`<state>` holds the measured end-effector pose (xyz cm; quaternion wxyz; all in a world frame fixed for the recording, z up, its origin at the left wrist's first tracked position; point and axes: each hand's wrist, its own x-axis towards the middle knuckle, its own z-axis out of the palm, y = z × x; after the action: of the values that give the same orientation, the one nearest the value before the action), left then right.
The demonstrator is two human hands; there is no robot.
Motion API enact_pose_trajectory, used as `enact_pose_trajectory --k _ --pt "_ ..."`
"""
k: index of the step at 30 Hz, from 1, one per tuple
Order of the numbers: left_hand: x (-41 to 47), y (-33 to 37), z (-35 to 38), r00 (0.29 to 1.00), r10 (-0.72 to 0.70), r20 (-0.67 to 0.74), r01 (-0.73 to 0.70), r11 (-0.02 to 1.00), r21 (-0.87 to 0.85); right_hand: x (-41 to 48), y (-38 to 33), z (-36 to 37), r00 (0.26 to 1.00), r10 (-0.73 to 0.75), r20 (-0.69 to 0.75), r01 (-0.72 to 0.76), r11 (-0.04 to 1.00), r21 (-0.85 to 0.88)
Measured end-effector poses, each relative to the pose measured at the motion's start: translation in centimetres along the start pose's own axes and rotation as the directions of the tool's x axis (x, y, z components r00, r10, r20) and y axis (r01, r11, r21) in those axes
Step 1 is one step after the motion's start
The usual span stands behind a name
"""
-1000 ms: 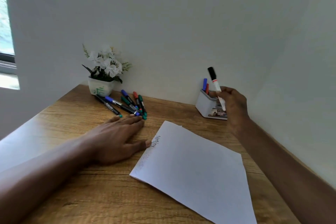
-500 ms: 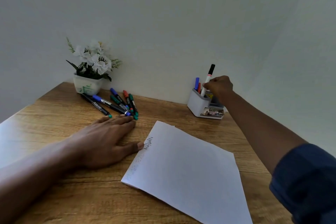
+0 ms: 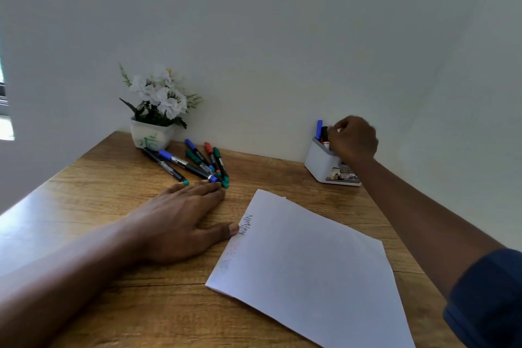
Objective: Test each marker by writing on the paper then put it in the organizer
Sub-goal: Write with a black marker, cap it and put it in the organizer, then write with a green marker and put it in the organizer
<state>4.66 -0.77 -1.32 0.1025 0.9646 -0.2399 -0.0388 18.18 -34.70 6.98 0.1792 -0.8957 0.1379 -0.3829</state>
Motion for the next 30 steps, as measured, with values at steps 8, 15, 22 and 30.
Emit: enact_pose_trajectory --k 8,15,22,30 --pt "-0.3 0.4 -0.1 1.000 -0.009 -0.004 0.009 1.000 0.006 -6.6 -9.7 1.5 0.860 -0.308 0.406 0.143 0.911 0.388" --pt "-0.3 0.4 -0.1 1.000 -0.005 0.000 0.005 1.000 0.003 -8.6 -15.9 6.9 0.676 -0.196 0.711 -0.001 0.964 0.267" --pt "0.0 0.0 0.2 0.999 0.025 -0.023 -0.025 1.000 0.008 -7.6 -17.3 8.7 0.634 -0.074 0.770 -0.046 0.990 0.133" --pt "0.0 -0.2 0.4 0.996 0.039 -0.076 -0.040 0.999 -0.016 -7.7 -16.2 6.8 0.751 -0.138 0.645 -0.006 0.976 0.216"
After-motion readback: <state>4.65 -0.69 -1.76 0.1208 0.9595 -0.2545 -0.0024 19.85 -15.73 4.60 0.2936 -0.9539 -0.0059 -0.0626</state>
